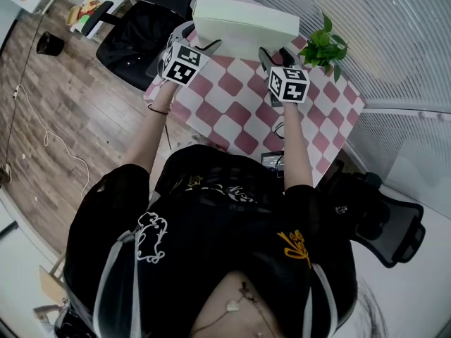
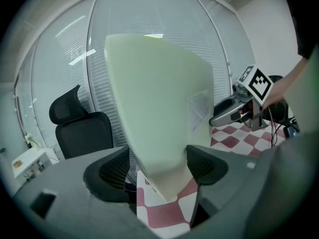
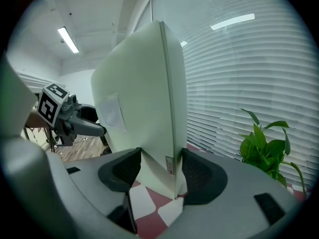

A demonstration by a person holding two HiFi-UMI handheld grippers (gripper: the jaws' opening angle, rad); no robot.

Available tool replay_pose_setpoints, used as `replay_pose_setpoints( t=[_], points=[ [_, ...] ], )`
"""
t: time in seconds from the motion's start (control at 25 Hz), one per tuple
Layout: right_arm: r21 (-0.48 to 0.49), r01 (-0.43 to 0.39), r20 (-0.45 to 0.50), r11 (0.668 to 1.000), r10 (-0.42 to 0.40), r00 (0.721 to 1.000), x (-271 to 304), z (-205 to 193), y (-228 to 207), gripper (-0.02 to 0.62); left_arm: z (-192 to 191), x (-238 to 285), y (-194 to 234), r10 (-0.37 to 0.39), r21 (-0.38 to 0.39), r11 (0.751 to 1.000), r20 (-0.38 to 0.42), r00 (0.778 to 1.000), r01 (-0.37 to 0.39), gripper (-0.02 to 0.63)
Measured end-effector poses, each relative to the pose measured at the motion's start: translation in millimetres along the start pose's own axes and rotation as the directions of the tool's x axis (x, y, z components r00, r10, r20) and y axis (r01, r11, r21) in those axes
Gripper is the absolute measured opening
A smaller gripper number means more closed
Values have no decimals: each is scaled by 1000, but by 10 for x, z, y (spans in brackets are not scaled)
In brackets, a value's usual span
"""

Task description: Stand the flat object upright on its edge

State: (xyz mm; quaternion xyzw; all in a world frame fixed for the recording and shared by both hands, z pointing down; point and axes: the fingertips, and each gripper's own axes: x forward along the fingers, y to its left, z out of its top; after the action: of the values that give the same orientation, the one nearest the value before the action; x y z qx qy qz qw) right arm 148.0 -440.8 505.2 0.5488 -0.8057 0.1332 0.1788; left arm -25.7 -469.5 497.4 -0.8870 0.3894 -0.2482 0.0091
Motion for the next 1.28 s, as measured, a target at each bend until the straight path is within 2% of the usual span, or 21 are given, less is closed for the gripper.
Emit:
replay_pose_setpoints(
  t=[0.24,0.52,1.28],
  points=[
    [12,-12,-2,1000,12,1000,24,-6,10,258,17,-20,25,-30,-1,1000,-1,1000,30,360],
    [27,-21,-2,999,21,1000,79,-7,-7,258,-26,-40,91,-26,-45,999,-4,1000,26,360],
    [64,-29,-39,998,31,999,117,-155,-21,258,-100,-211,20,-27,-80,996,8,1000,28,360]
  ],
)
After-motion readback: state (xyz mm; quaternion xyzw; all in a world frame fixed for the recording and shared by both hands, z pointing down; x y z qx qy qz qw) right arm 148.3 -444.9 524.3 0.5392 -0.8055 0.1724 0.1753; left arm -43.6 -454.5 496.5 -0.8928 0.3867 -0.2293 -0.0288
